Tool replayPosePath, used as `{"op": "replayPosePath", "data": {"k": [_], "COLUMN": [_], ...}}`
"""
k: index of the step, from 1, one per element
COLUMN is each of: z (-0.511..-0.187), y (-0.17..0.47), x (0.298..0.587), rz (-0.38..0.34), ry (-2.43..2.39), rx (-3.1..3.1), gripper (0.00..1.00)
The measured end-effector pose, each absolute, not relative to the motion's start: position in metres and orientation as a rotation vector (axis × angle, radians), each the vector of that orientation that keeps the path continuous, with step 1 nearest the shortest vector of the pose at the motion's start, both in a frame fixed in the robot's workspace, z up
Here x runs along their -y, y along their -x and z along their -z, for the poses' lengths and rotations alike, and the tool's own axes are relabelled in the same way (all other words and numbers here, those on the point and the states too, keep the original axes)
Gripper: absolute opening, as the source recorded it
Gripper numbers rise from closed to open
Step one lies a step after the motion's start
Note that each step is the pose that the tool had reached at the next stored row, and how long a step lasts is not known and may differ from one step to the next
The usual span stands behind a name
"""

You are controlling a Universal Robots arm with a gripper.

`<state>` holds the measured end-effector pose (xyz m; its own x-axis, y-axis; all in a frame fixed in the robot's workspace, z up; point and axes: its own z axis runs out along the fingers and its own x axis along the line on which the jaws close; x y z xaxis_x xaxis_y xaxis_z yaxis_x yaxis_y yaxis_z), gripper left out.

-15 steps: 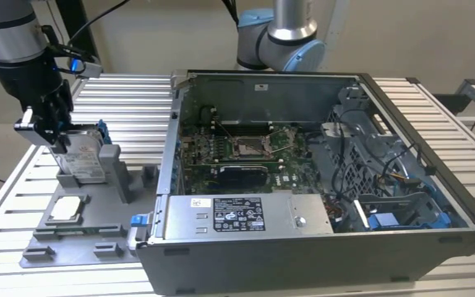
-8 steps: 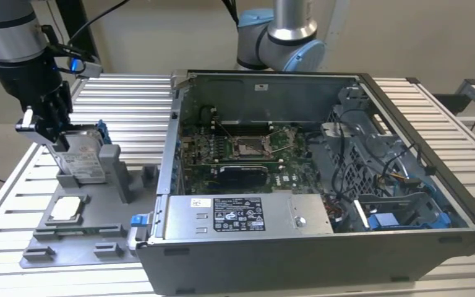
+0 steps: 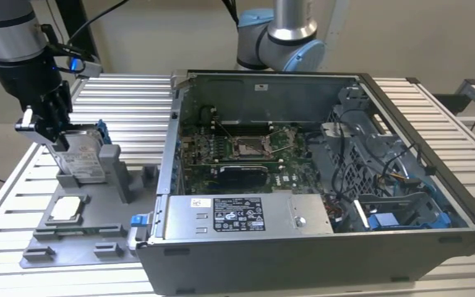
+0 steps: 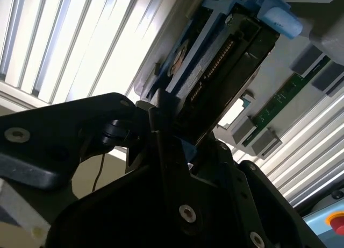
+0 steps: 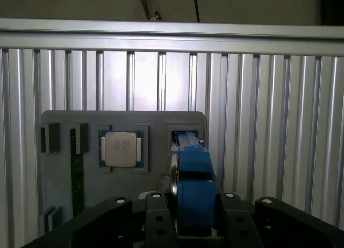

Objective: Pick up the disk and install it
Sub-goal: 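Pick up the disk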

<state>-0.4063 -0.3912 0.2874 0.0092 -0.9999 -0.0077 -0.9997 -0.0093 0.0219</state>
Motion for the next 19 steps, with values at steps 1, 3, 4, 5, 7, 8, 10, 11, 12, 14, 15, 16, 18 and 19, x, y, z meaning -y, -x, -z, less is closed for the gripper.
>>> {"op": "replayPosePath", "data": {"k": [1,3,4,5,7,8,10,11,12,14,15,16,18,19], "z": [-0.2874,-0.2872,-0.2872,-0.2872,-0.2872,-0.2872,-0.2872,-0.2872,-0.2873,-0.2884,-0.2893,-0.2904,-0.293,-0.2941], "y": [0.4063,0.4063,0.4063,0.4063,0.4063,0.4063,0.4063,0.4063,0.4063,0.4064,0.4063,0.4063,0.4063,0.4063], "x": [0.3913,0.3913,0.3913,0.3913,0.3913,0.3913,0.3913,0.3913,0.3913,0.3913,0.3913,0.3913,0.3913,0.3913], "rz": [0.035,0.035,0.035,0.035,0.035,0.035,0.036,0.036,0.036,0.035,0.035,0.035,0.035,0.035], "ry": [-2.225,-2.226,-2.226,-2.226,-2.226,-2.226,-2.226,-2.226,-2.226,-2.226,-2.226,-2.226,-2.225,-2.225], "rx": [2.205,2.205,2.206,2.206,2.206,2.206,2.206,2.206,2.206,2.205,2.205,2.205,2.205,2.205], "gripper": [0.0,0.0,0.0,0.0,0.0,0.0,0.0,0.0,0.0,0.0,0.0,0.0,0.0,0.0]}}
